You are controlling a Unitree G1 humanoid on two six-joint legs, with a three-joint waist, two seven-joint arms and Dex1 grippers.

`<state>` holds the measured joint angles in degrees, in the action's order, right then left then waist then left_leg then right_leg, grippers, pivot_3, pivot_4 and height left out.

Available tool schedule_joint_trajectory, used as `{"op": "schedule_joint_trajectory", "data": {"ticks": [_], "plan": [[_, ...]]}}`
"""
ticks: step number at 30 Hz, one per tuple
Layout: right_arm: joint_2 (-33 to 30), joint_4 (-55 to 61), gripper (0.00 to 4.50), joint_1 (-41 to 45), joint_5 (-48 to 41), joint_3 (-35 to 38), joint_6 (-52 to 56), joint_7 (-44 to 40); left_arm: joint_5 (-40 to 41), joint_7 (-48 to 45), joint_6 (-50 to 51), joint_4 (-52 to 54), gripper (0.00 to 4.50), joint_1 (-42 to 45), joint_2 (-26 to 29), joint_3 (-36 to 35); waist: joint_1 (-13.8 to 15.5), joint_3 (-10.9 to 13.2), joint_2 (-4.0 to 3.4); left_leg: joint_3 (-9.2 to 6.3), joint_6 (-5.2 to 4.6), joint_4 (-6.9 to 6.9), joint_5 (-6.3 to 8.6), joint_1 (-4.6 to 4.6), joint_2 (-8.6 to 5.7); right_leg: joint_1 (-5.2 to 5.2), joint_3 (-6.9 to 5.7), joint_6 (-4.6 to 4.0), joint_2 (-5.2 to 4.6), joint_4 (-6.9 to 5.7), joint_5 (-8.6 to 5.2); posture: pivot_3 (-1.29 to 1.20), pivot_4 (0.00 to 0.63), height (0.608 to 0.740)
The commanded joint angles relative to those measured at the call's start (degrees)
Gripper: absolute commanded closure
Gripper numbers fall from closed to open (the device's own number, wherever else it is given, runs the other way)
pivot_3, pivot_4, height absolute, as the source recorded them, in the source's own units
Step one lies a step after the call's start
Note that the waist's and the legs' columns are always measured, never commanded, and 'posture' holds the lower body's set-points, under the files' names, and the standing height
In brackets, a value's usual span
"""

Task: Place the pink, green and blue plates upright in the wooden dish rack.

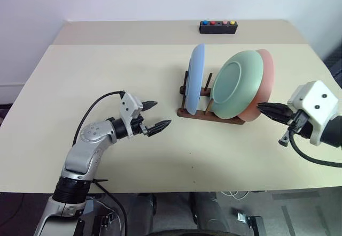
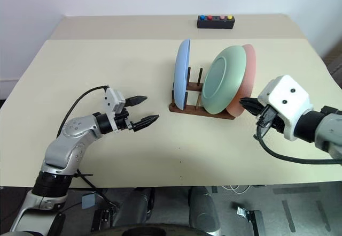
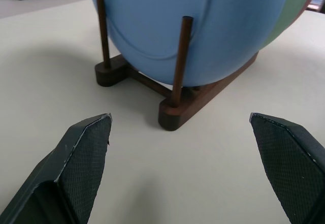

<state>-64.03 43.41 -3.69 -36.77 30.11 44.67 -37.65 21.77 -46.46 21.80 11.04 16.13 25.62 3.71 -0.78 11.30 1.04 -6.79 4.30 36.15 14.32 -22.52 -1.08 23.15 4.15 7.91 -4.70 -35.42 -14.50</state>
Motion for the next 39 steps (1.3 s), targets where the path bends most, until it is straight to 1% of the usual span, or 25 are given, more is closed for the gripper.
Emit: {"op": "schedule_joint_trajectory", "data": {"ticks": [1,11,22,27,30,33,36,39], "plan": [[0.32,-0.81,4.44,2.63,2.50,-2.03,-1.03,1.38,0.27,0.12,-0.17,1.86,0.00,0.26,0.05,0.05,0.03,0.00,0.00,0.00,0.00,0.00,0.00,0.00,0.00,0.00,0.00,-0.01,0.00,0.00,0.00,0.00,0.150,0.740],[2.43,-2.57,4.44,9.36,5.60,-8.84,-1.52,2.25,-0.06,1.00,-0.41,2.49,0.00,-0.49,-0.04,0.03,0.09,0.00,0.00,0.00,0.00,0.00,0.00,0.00,0.00,0.00,0.00,0.00,0.00,0.01,0.01,0.00,0.150,0.740],[4.77,0.31,4.44,12.55,4.86,-11.26,-2.92,1.14,-0.27,1.34,-0.94,2.78,0.00,-1.41,-0.05,0.20,0.09,0.00,0.00,0.00,0.00,0.00,0.00,0.00,0.00,0.00,0.00,0.11,0.00,0.00,0.07,0.00,0.150,0.740],[4.63,0.27,4.44,12.83,5.32,-11.19,-2.73,0.79,-0.48,1.42,-1.07,2.43,0.00,-1.35,0.00,0.31,0.10,0.00,0.00,0.00,0.00,0.00,0.00,0.00,0.00,0.00,0.00,0.11,0.00,-0.01,0.07,0.00,0.150,0.740],[4.09,-0.13,4.44,12.38,5.67,-9.82,-3.43,-0.44,-0.66,1.42,-1.15,2.26,0.00,-1.38,0.06,0.30,0.10,0.00,0.00,0.00,0.00,0.00,0.00,0.00,0.00,0.00,0.00,0.11,0.00,0.00,0.07,0.00,0.150,0.740],[4.17,0.02,4.44,11.38,4.58,-6.40,-5.02,-3.34,-0.69,1.53,-0.78,2.56,0.00,-1.22,0.13,0.15,0.11,0.00,0.00,0.00,0.00,0.00,0.00,0.00,0.00,0.00,0.00,0.12,0.00,0.00,0.07,0.00,0.150,0.740],[5.75,-0.78,4.44,11.54,1.18,-0.57,-6.15,-5.51,-0.97,1.88,-0.95,2.19,0.00,-1.02,0.27,-0.38,0.11,0.00,0.00,0.00,0.00,0.01,0.00,0.00,0.00,-0.01,-0.01,0.15,0.00,-0.01,0.09,0.00,0.150,0.740],[8.53,-5.46,4.44,14.12,-4.36,7.43,-5.74,-4.97,-1.60,2.67,-1.73,0.90,0.00,-0.66,0.50,-1.61,0.12,0.00,0.01,0.00,0.00,0.01,0.00,0.01,0.00,-0.03,-0.01,0.15,0.00,-0.01,0.09,0.00,0.150,0.740]]}}
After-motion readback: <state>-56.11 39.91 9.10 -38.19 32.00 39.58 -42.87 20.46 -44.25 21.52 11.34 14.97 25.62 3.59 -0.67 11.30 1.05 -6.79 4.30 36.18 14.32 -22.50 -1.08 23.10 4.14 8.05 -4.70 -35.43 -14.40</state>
